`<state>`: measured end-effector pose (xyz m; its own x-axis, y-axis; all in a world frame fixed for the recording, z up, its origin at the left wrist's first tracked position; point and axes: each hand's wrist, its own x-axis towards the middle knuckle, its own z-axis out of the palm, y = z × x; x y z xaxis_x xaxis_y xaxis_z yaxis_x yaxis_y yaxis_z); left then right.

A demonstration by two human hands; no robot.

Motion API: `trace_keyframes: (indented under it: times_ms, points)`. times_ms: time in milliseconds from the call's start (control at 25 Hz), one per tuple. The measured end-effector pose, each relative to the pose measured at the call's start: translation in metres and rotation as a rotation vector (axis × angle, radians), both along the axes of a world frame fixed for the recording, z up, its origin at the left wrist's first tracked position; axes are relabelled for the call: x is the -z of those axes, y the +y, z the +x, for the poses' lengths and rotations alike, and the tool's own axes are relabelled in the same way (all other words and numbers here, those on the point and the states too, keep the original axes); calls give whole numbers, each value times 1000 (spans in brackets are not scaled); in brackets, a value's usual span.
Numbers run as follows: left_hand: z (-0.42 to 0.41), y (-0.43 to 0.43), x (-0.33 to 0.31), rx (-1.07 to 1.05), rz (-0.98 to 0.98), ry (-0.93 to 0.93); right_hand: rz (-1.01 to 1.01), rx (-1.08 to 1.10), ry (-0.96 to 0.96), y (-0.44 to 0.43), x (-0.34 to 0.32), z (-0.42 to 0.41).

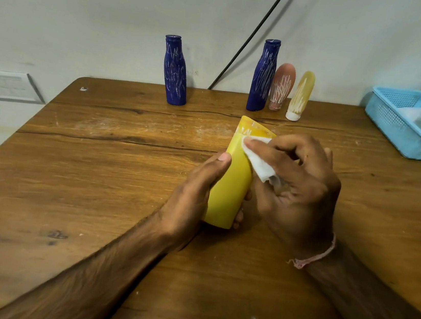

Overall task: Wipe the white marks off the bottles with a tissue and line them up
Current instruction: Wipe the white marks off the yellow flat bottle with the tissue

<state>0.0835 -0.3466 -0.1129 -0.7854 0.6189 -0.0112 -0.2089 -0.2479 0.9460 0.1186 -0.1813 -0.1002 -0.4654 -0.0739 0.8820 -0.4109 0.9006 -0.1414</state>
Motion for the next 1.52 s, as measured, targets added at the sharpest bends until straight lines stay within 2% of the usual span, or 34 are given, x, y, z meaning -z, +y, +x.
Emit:
trace_keyframes:
  times_ms: [80, 240, 400, 600, 720, 840, 1040, 1200, 1280, 1440, 1520]
  points:
    - [1, 1, 0, 5, -15, 30, -42, 45, 6, 4, -2, -3]
    - [2, 0, 0, 15, 0, 98, 31, -35, 11, -2, 1, 2]
    - [2, 0, 0, -5, -62, 155, -23, 17, 15, 2, -1, -2]
    - [3, -1, 0, -5, -83, 287, 35, -38, 30, -3, 0, 2]
    - [2, -1, 1, -24, -129, 248, -36, 12, 34, 0, -1, -2]
    - [3, -1, 1, -11, -54, 233, 11, -63, 16, -3, 2, 2]
    - [2, -3, 2, -19, -73, 94, -72, -16, 1, 3, 2, -3]
    - [0, -3, 3, -21, -30, 26, -3, -20, 4, -1, 3, 0]
    - [-2, -3, 3, -23, -27, 3, -54, 13, 0, 0, 1, -3]
    - [-3, -3, 4, -32, 43, -60, 11, -116, -32, -5, 3, 2]
    - [-3, -3, 3, -31, 70, -88, 13, -76, -28, -4, 4, 1]
